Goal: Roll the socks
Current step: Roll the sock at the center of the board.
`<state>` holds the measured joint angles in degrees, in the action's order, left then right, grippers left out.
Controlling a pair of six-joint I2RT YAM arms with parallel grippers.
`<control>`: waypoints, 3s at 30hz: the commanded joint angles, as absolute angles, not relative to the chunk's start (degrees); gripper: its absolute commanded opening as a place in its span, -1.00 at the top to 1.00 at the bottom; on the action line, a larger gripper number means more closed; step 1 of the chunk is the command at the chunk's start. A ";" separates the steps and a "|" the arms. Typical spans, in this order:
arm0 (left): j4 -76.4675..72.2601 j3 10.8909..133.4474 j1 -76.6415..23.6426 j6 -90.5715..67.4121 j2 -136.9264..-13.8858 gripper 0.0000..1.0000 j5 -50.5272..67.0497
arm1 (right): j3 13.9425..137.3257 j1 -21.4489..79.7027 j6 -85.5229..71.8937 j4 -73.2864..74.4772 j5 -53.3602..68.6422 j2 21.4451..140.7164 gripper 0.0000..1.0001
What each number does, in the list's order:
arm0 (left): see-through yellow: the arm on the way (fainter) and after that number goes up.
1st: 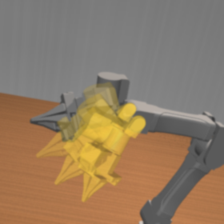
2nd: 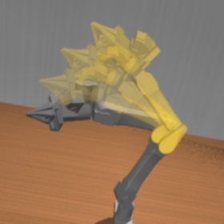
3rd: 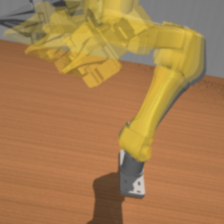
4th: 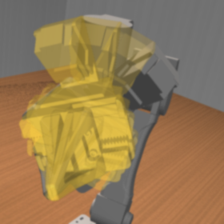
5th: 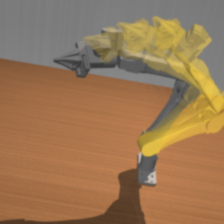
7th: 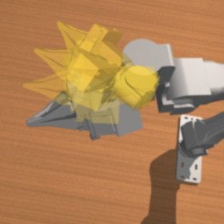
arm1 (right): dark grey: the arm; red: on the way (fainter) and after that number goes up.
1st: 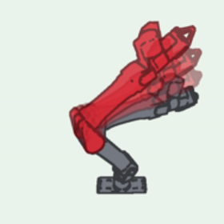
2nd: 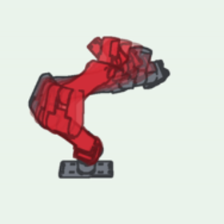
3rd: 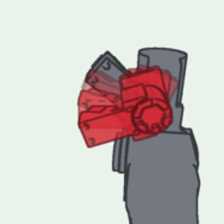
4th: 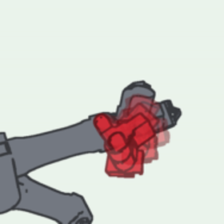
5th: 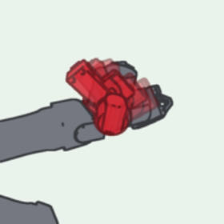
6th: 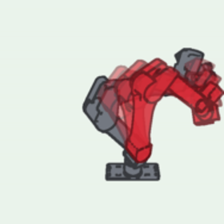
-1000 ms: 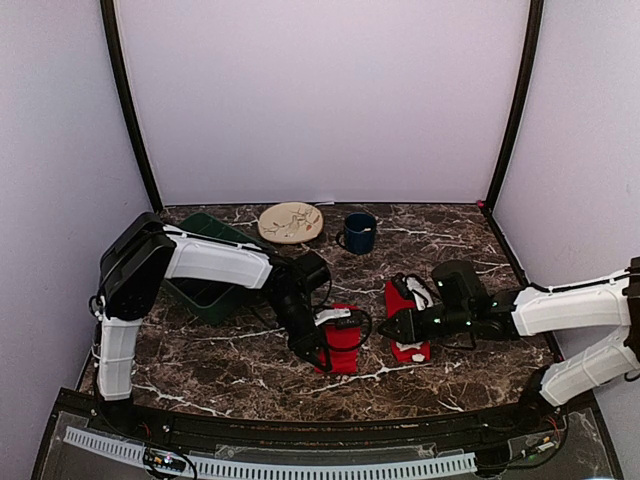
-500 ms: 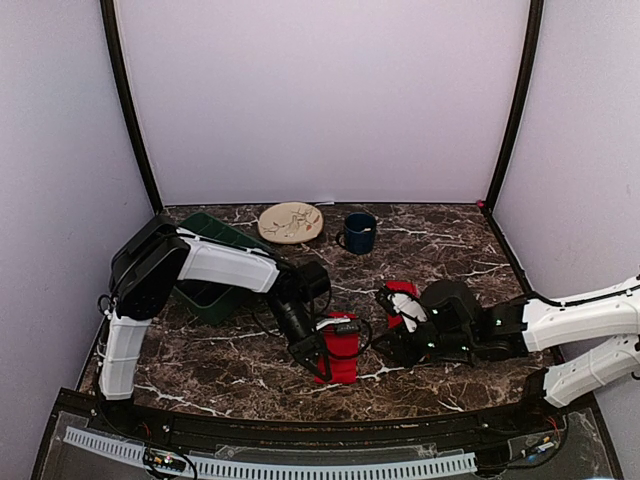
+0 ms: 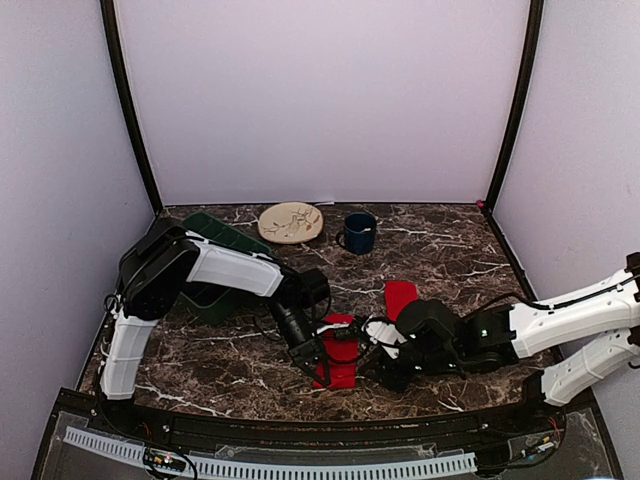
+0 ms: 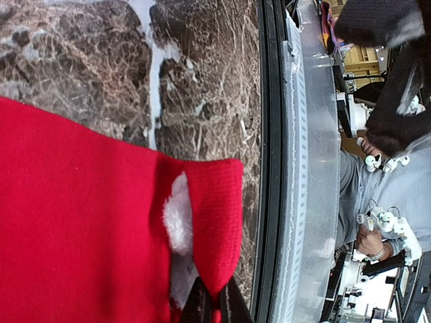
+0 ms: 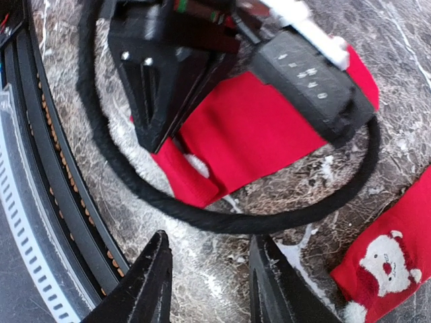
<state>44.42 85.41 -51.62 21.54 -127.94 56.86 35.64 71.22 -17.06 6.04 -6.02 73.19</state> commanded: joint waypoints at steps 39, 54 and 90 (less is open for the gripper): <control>50.80 90.25 -50.69 23.58 -133.07 1.00 61.82 | 45.30 79.94 3.60 7.53 -13.84 90.50 0.25; 50.89 90.21 -50.65 23.60 -133.68 1.00 62.67 | 46.14 78.89 7.10 7.66 -13.21 93.58 0.37; 45.04 84.31 -49.54 17.20 -129.76 0.46 58.41 | 46.36 74.97 2.87 9.90 -9.02 94.11 1.00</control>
